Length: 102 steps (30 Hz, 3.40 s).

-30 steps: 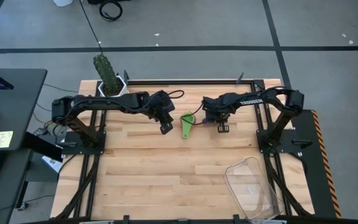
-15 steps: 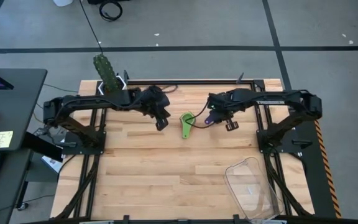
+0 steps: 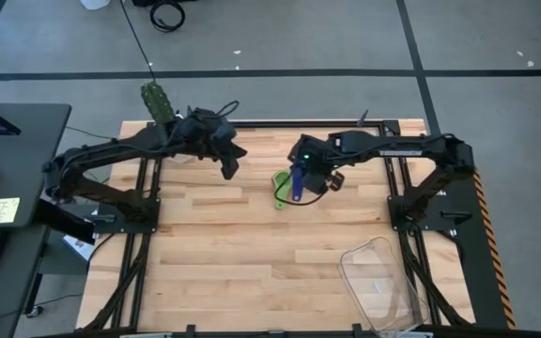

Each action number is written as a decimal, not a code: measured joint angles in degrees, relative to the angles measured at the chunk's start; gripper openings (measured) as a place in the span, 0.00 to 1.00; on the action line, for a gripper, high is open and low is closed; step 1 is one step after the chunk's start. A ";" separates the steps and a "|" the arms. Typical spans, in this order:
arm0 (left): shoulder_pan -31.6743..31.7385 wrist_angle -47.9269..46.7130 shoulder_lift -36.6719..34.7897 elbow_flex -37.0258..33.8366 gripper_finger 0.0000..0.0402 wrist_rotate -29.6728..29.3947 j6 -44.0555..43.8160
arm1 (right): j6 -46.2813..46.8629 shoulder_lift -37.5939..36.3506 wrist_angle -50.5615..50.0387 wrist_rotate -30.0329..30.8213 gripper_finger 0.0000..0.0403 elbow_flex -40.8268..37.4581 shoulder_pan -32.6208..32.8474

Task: Nest measuring cups in basket
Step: Stack the violet measuring cup on top of the green measuring cup

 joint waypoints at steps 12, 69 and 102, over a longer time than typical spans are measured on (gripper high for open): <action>-0.04 -0.27 -1.42 0.04 0.04 -0.19 -1.01 | -6.92 12.28 2.28 -3.70 0.04 9.30 -0.92; -0.04 -5.40 0.99 0.04 0.04 -3.14 1.21 | 12.14 15.87 -2.92 -10.72 0.06 10.88 -2.63; 6.15 4.57 29.34 -0.01 0.01 10.66 19.99 | 45.71 16.07 5.52 -19.75 0.01 -0.54 0.93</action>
